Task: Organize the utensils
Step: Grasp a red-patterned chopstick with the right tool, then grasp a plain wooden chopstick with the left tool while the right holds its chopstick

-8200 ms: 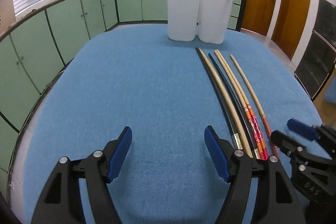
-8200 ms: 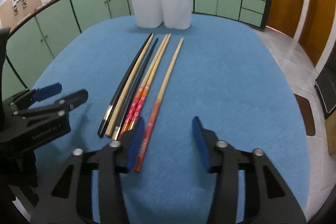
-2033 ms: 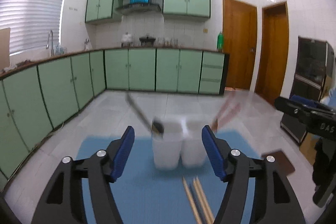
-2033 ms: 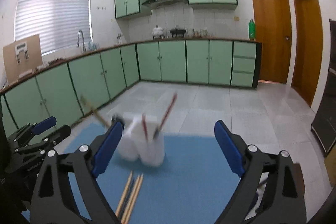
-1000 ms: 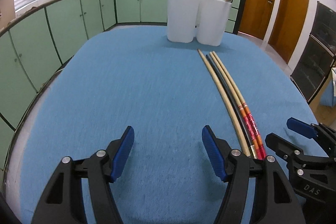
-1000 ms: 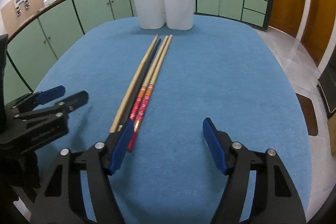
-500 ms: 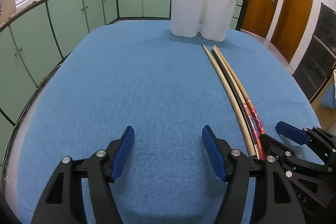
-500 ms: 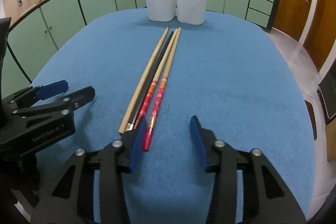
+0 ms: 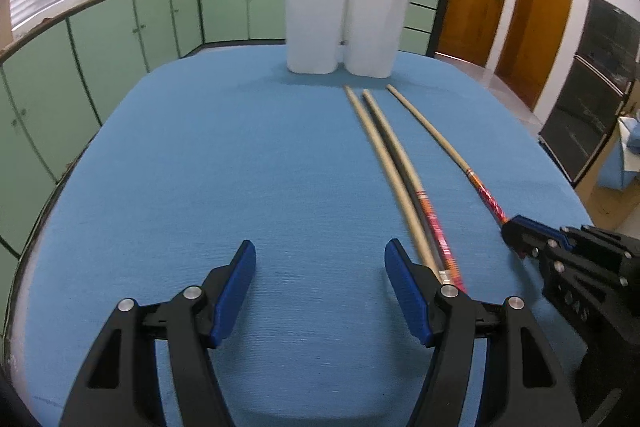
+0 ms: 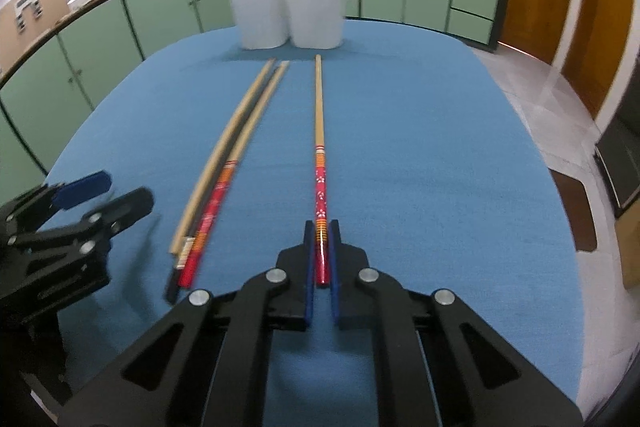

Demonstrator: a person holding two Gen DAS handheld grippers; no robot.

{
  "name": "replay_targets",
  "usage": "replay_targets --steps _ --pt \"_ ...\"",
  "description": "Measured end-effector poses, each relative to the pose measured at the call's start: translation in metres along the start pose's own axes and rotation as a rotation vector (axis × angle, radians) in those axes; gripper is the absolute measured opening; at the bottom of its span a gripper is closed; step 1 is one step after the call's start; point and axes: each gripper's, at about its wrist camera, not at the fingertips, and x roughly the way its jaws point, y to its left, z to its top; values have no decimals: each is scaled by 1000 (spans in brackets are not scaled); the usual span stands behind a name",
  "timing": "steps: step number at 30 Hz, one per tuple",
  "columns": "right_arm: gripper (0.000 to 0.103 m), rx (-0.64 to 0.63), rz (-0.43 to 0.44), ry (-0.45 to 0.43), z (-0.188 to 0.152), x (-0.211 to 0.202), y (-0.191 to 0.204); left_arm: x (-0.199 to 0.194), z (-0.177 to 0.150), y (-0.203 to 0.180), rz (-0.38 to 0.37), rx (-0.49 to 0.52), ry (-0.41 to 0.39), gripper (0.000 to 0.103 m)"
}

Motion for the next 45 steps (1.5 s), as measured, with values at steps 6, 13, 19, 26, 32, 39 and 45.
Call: replay_targets --steps 6,13,19,26,32,39,45 --pt "5 40 -13 -5 -3 -2 -17 -2 -2 -13 -13 33 0 66" --pt "5 42 -9 -2 -5 -4 -17 -3 -7 -13 -43 38 16 66" --pt "5 43 -8 -1 -5 -3 -17 -6 -13 -18 -58 63 36 66" --pt "6 44 -7 2 -5 -3 -18 -9 -17 -24 -68 88 44 66" --pt "6 43 -9 2 -5 -3 -18 -5 -15 -29 -46 107 57 69" --pt "10 46 12 2 -5 -3 -19 -3 -11 -26 -36 69 54 67" --pt "35 5 55 -13 -8 -10 -16 -7 -13 -6 -32 19 43 65"
